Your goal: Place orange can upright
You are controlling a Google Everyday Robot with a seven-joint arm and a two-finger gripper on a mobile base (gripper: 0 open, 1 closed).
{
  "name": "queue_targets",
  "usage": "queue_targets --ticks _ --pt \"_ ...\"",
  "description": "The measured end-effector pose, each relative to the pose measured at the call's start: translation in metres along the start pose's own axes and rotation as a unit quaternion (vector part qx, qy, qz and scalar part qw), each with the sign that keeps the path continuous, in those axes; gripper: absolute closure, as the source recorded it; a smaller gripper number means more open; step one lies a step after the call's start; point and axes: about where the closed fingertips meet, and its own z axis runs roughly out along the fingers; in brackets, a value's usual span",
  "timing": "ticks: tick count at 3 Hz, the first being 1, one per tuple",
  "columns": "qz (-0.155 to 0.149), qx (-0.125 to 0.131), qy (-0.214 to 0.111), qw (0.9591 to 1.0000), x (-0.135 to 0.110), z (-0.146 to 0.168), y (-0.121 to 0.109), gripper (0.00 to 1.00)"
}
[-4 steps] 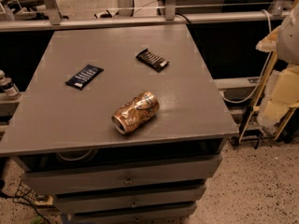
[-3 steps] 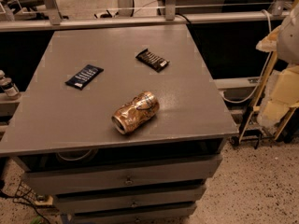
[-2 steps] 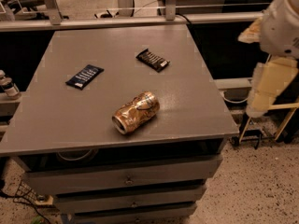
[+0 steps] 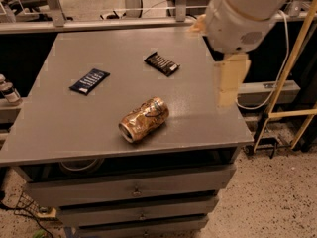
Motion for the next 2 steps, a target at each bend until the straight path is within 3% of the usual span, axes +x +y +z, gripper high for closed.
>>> queue_targets --ticks 1,2 --pt "-0.091 -0.038 -0.043 0.9942 -0.0510 0.0273 0.0107 0.00" --pt "-0.105 -0.039 -0.049 0.9925 -0.0574 0.0281 0.0117 0.00"
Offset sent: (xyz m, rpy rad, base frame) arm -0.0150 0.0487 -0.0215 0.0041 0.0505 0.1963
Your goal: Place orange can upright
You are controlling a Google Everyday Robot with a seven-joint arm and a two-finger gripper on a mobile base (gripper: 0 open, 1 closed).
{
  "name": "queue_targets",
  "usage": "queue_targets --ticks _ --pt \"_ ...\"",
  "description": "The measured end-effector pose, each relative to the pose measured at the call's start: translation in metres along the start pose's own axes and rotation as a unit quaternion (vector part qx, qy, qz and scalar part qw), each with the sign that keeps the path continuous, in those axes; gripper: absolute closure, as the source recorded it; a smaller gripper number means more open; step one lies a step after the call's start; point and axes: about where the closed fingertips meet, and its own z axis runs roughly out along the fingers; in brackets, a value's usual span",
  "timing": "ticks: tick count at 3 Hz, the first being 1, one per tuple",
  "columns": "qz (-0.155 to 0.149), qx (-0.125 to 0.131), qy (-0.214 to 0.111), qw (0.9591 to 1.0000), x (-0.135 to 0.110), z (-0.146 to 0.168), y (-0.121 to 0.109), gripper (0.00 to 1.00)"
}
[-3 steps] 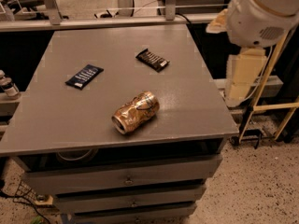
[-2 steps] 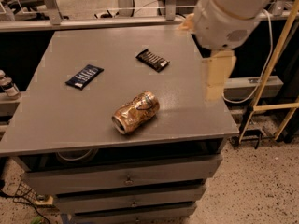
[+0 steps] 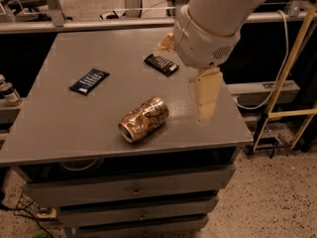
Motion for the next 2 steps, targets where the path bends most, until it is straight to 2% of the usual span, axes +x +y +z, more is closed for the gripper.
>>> queue_targets --ticks 1,2 --pt "-0.009 -0.005 0.008 0.9999 -0.005 0.005 -0.002 0.00" --pt "-0.045 -0.039 0.029 0.9978 -0.023 0.038 -0.012 0.00"
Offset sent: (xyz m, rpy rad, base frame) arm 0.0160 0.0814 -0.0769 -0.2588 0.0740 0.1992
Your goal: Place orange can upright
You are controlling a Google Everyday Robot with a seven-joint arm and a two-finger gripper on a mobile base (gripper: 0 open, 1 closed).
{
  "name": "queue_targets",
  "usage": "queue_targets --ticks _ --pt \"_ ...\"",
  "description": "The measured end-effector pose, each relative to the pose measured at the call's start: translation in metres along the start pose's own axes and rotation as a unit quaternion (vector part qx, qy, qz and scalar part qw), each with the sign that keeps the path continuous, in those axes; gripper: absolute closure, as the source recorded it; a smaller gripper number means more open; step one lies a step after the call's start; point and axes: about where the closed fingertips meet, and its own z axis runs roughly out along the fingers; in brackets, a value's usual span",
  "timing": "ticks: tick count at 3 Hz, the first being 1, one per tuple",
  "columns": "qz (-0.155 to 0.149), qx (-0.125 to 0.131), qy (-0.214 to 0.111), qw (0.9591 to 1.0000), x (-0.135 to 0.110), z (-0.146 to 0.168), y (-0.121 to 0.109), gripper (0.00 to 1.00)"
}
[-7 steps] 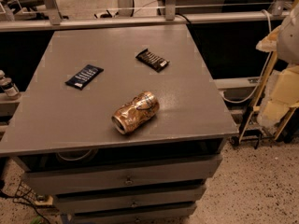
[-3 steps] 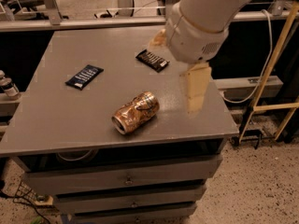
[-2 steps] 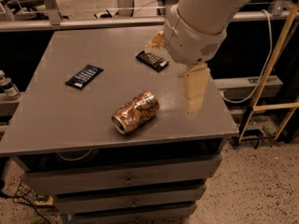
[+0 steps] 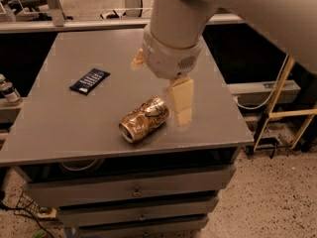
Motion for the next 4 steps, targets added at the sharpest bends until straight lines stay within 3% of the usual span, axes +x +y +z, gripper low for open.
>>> queue_targets --ticks 1,3,4 --pt "-0.040 -0.037 0.031 0.9980 -0.028 0.040 -0.018 0.00" --pt "-0.052 -0.062 0.073 0.9941 -0.050 0.072 -0.025 0.00" --pt "-0.047 -0.080 0.092 0.9915 -0.058 0.085 -0.016 0.03"
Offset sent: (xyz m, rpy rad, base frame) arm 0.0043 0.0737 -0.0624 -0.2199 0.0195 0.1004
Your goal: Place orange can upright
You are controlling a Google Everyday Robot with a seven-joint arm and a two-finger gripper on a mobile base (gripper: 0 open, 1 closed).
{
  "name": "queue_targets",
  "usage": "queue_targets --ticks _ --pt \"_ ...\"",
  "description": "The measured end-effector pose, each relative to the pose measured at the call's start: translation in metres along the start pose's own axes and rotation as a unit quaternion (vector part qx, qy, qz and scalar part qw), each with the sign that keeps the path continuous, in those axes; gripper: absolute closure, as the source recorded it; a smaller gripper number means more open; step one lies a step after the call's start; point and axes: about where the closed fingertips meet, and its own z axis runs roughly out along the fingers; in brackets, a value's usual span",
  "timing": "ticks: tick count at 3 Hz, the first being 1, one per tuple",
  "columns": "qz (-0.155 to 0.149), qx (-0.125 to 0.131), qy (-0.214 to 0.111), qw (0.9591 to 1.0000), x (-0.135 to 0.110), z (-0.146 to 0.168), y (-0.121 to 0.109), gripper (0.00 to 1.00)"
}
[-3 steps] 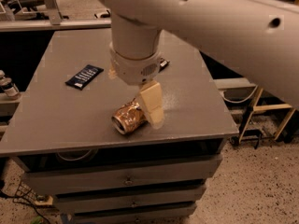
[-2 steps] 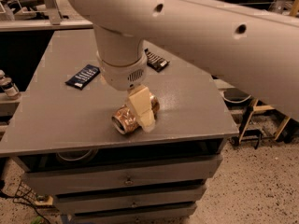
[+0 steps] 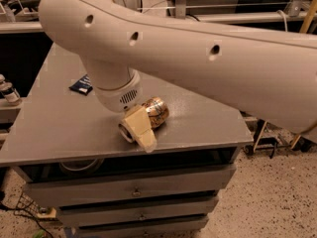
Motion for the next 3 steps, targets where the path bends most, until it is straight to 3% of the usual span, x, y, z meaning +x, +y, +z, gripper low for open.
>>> queue_targets --ticks 1,3 --pt "0.002 -0.009 0.002 1.0000 -0.005 0.007 0.004 0.26" --pt "-0.002 -0.015 -0.028 0.9995 -0.011 0.023 0.010 0.72"
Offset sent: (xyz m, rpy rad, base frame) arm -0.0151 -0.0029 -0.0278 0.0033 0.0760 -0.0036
